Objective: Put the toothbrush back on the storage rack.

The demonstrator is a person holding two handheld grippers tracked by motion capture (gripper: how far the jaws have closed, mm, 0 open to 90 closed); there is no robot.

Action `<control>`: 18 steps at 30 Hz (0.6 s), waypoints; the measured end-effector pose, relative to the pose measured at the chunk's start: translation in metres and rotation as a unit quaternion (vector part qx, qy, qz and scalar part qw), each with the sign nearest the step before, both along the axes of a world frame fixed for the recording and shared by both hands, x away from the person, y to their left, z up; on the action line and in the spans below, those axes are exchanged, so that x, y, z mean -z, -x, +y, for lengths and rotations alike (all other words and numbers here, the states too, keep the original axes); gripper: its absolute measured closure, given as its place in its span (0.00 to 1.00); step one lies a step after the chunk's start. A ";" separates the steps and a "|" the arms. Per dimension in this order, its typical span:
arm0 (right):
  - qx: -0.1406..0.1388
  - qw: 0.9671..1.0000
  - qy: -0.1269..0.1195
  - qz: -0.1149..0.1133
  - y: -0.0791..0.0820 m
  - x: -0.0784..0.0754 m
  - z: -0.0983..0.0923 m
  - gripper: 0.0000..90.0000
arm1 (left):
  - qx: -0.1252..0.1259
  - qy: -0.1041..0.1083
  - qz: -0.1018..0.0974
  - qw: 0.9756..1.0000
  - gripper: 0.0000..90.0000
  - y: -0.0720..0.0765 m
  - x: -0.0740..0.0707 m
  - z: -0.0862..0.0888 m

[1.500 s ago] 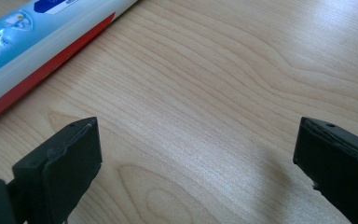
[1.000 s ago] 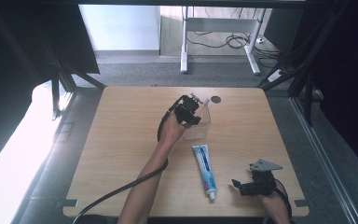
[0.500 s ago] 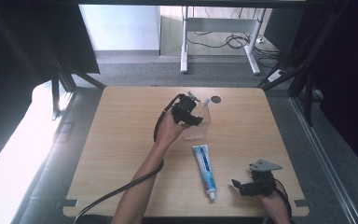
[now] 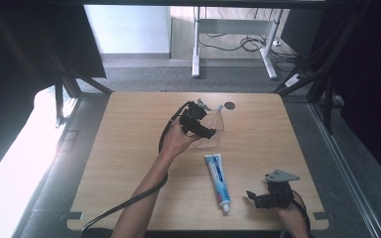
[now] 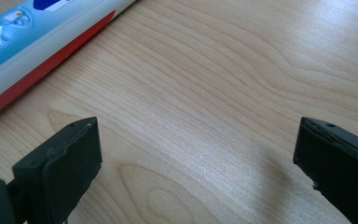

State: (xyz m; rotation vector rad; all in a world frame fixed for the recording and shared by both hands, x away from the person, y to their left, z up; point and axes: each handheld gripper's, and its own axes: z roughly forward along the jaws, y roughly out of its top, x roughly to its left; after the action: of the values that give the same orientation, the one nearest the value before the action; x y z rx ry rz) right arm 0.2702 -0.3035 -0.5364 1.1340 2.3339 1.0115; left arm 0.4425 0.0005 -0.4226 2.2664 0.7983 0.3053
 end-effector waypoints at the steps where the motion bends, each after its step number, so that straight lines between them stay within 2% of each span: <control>1: 0.000 1.000 0.000 0.000 0.000 0.000 0.000 0.01 | 0.001 -0.001 -0.001 1.000 0.16 0.001 -0.001 0.001; 18: 0.000 1.000 0.002 0.000 0.000 0.000 0.001 0.01 | 0.016 -0.003 -0.012 1.000 0.14 0.023 -0.004 0.014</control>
State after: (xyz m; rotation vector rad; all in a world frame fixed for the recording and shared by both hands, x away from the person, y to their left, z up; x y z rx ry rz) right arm 0.2701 -0.3030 -0.5366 1.1313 2.3349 1.0062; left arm 0.4194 0.0143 -0.4188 2.2738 0.7486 0.3197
